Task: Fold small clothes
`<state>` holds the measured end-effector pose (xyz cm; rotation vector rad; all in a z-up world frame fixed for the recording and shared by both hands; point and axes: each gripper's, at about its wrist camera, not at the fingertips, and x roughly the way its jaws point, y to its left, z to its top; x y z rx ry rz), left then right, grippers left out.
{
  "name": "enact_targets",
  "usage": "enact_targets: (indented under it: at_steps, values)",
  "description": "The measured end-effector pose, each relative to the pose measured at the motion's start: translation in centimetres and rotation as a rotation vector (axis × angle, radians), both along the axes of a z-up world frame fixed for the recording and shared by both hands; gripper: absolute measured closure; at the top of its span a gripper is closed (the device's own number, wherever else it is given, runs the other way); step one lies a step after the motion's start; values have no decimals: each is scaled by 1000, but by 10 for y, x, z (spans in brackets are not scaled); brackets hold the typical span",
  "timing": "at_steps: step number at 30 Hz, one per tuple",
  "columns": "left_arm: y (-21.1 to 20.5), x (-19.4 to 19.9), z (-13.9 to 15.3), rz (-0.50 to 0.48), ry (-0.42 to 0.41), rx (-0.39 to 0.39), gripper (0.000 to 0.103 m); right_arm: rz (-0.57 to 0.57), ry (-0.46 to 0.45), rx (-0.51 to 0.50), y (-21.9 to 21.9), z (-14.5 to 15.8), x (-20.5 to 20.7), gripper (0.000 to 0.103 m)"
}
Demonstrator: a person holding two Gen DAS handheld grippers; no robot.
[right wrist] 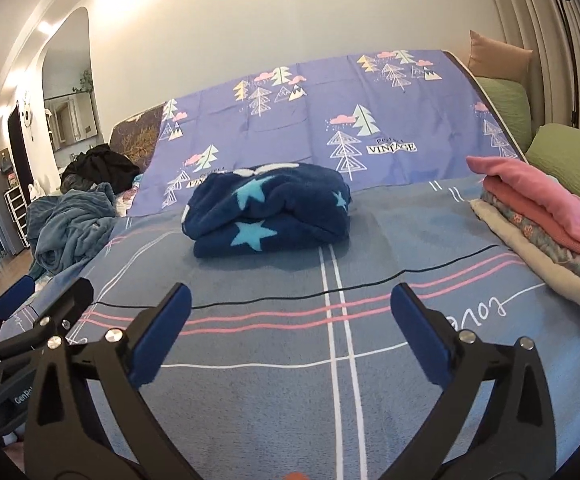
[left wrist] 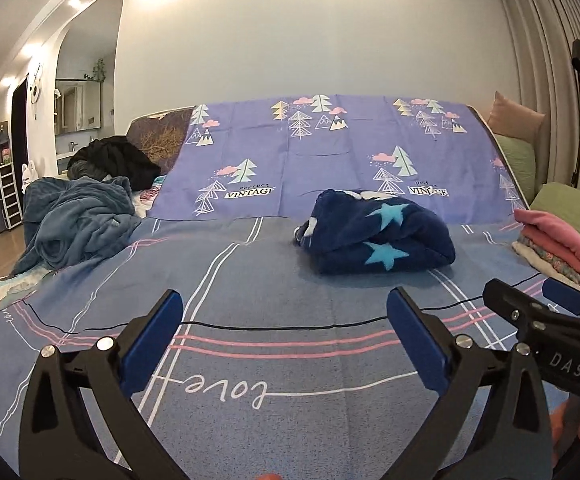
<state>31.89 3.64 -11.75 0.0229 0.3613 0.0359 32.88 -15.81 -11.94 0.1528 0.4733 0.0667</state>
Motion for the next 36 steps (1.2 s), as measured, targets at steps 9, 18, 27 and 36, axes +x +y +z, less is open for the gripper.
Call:
enact_targets:
  at_steps: [9,18,27,36]
  values:
    - [-5,0,-2,-8,13,21,1,-15,25,4,-1,-4,4,2]
    - [-7,1,-3,-6,23,22,1,-14,35,4,-1,-5,6,2]
    - [-7,0,-3,-5,24,20,1,-16,39,3,0,-5,7,2]
    - [-7,3,-5,-2,30,22,1,-18,42,1,-1,-6,8,2]
